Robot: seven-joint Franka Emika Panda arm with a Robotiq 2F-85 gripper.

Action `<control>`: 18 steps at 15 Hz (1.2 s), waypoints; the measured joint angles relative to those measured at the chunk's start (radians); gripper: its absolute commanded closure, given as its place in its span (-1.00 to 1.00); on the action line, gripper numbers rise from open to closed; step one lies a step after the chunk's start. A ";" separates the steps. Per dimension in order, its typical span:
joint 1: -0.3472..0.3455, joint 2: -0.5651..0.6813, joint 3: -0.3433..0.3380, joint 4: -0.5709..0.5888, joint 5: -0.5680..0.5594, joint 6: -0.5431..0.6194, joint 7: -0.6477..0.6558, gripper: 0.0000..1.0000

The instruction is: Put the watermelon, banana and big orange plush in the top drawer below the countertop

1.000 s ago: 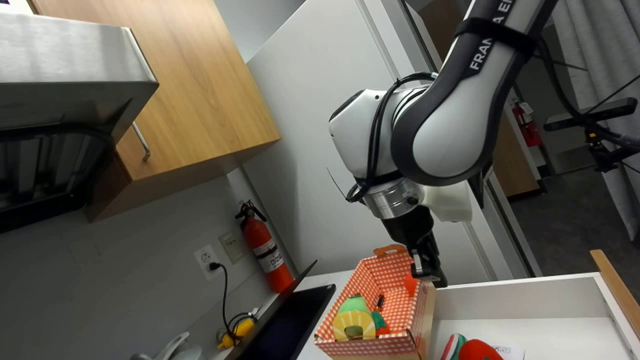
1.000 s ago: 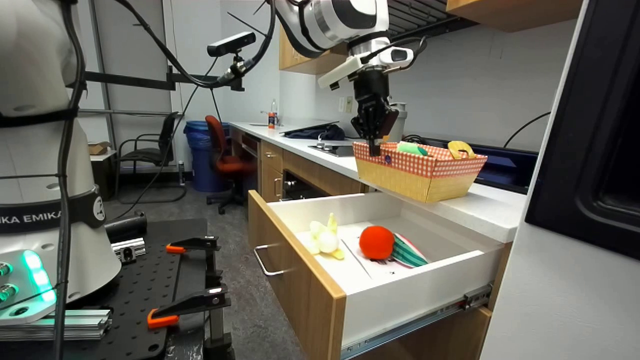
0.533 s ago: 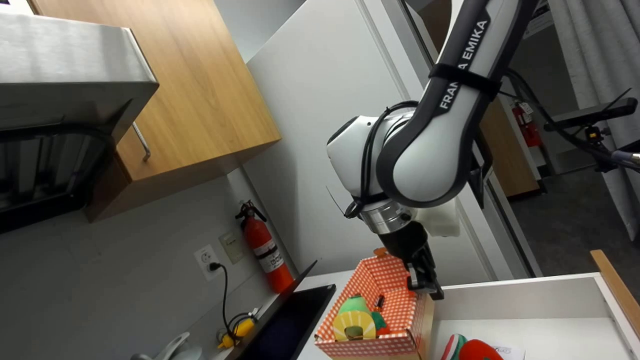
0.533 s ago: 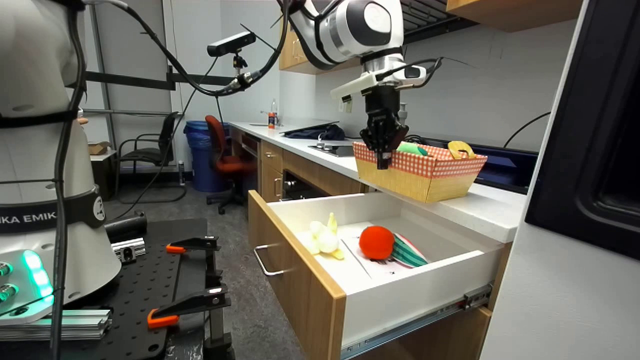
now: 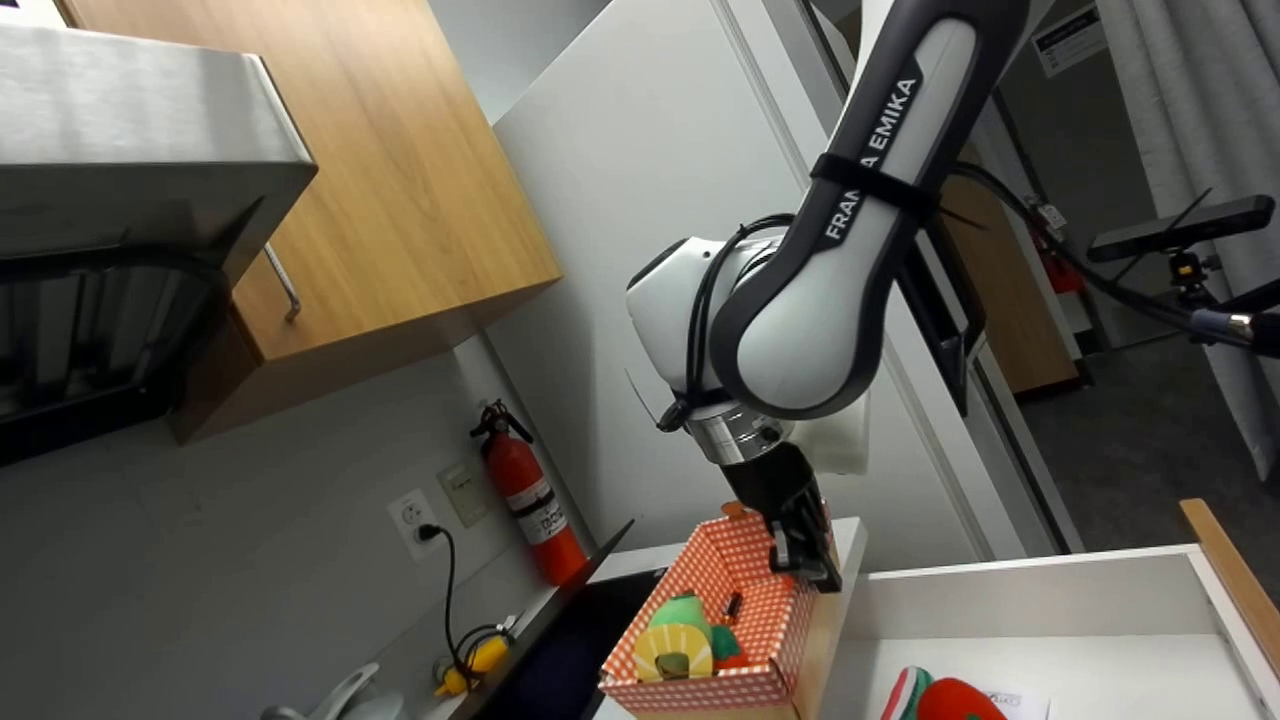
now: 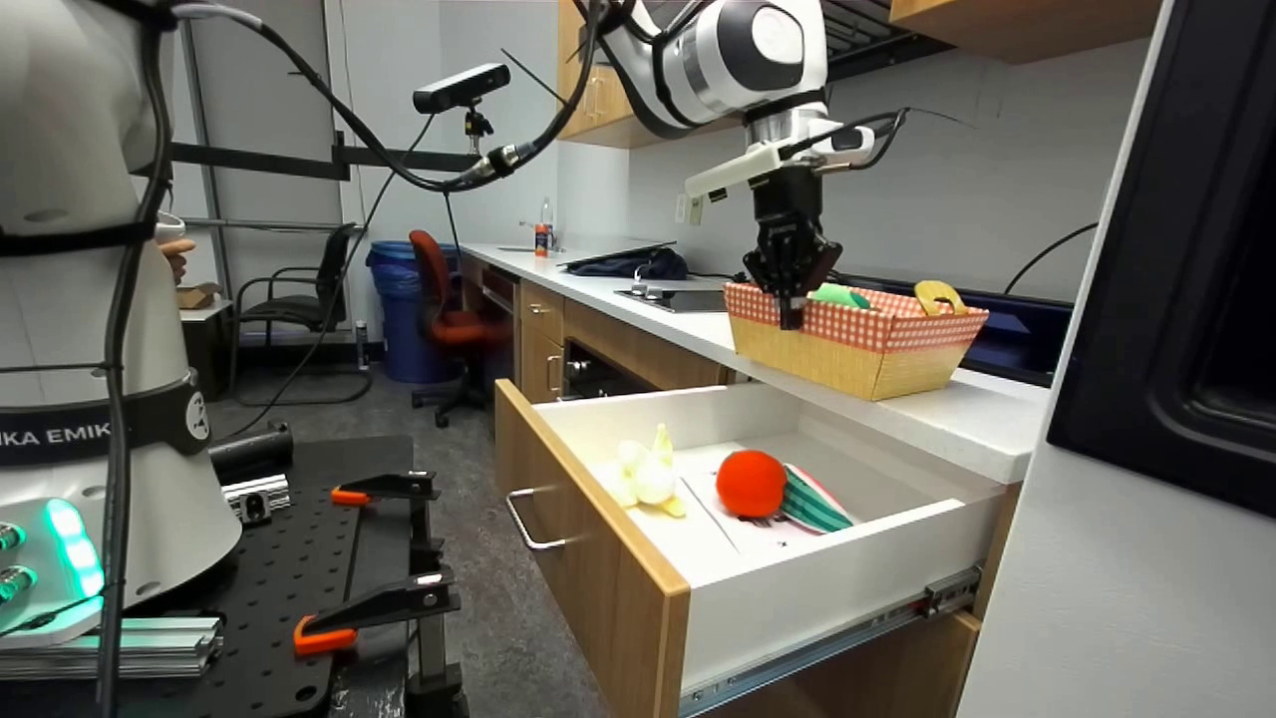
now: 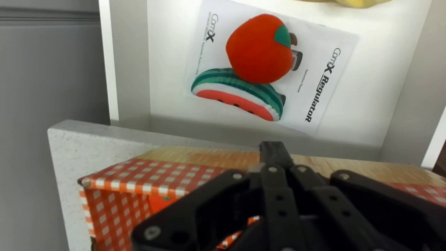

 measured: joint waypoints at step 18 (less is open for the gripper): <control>0.000 0.097 -0.003 0.137 0.021 -0.047 -0.015 1.00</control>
